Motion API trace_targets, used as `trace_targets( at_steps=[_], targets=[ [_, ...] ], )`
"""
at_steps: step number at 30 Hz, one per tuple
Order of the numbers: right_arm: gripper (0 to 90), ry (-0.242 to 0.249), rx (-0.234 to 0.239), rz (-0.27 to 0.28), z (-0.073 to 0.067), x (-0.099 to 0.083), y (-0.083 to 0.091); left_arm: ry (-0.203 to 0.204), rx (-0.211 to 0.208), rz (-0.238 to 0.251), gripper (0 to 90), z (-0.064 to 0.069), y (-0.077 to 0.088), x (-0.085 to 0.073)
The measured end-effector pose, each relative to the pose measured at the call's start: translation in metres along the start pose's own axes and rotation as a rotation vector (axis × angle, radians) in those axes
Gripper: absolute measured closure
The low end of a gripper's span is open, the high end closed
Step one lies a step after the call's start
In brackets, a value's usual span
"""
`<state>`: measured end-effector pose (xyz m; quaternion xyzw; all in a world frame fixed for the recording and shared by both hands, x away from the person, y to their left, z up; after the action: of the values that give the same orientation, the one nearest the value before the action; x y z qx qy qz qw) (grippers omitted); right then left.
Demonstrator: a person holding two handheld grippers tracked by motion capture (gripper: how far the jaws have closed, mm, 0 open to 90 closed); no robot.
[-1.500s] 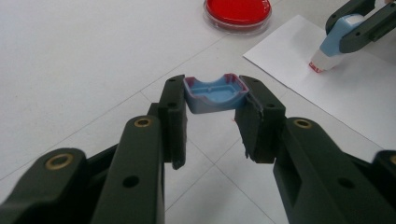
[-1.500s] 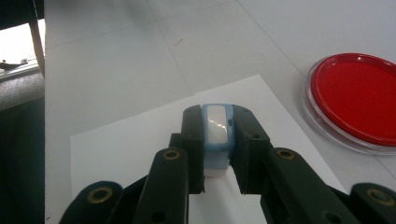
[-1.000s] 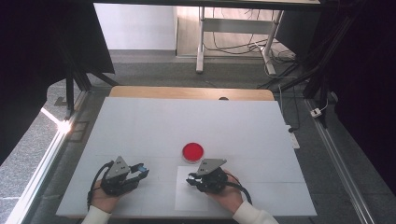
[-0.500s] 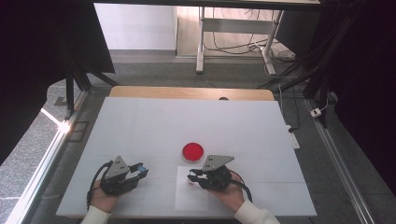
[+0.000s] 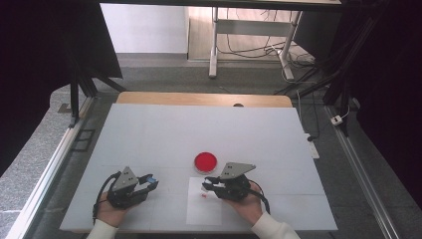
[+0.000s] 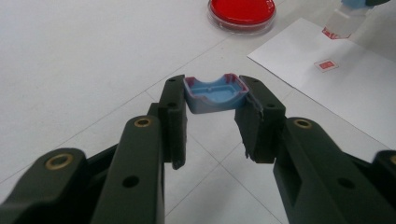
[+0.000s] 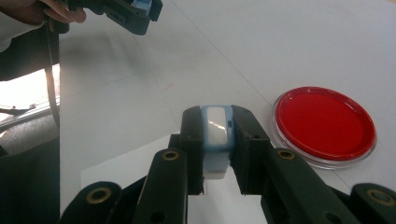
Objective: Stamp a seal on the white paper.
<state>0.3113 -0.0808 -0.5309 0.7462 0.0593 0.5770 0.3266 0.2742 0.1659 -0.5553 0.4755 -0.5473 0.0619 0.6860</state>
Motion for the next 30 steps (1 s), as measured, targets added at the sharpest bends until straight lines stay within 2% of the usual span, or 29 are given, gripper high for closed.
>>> trace_targets(
  at_steps=[11, 22, 30],
  targets=[
    [74.9, -0.026, -0.002, 0.043, 0.005, 0.005, 0.007, -0.001, -0.002, -0.008, 63.9, -0.001, -0.002, -0.001],
    [74.9, -0.079, -0.036, 0.118, 0.020, 0.014, 0.025, -0.007, -0.005, -0.007, 63.9, 0.002, -0.002, -0.001],
    [74.9, -0.125, -0.062, 0.170, 0.036, 0.020, 0.042, -0.006, -0.006, -0.010, 63.9, 0.001, -0.003, -0.001]
  ],
)
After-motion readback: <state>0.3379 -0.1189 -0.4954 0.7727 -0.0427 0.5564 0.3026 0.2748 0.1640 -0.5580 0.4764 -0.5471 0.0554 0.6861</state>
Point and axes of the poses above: each handheld gripper's, and its own axes: y roughly backward along the jaws, x roughly out of its top, z roughly to its right, the point moved 7 cm from there along -y, roughly forward along the jaws, and after that the axes turned 6 degrees about -y, right-handed, at the moved point
